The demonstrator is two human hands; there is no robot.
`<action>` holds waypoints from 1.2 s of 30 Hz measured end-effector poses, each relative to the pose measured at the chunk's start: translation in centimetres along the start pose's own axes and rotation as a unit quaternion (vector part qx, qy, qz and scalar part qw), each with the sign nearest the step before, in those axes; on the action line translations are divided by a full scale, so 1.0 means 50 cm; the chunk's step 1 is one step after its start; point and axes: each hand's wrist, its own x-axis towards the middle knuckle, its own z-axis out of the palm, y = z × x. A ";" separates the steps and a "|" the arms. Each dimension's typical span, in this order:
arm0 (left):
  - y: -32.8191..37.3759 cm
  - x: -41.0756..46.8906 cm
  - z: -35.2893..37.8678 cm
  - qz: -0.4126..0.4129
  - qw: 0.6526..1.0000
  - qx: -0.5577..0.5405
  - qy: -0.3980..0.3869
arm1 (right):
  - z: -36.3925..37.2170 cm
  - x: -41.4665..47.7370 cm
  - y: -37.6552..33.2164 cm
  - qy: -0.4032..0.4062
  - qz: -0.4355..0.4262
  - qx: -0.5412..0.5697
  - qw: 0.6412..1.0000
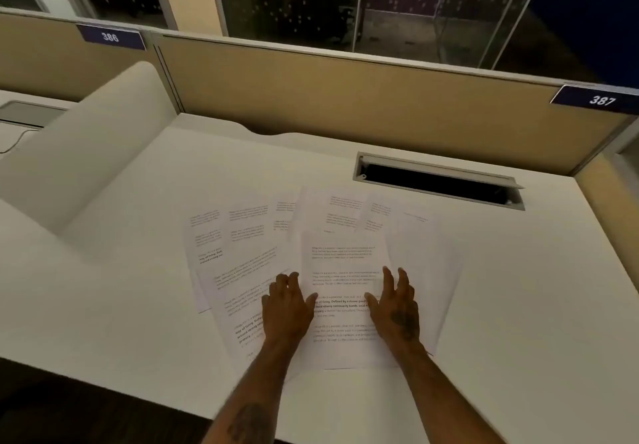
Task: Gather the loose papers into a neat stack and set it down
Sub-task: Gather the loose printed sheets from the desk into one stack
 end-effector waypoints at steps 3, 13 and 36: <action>0.009 0.002 0.004 -0.045 0.999 -0.022 -0.014 | -0.005 0.004 0.009 -0.009 0.029 0.020 0.999; 0.030 0.016 0.003 -0.116 0.967 -0.219 -0.052 | -0.018 0.019 -0.010 0.012 0.109 0.223 0.969; -0.341 -0.083 -0.213 -0.153 0.725 -0.671 -0.031 | 0.027 0.023 -0.230 -0.092 -0.047 0.204 0.973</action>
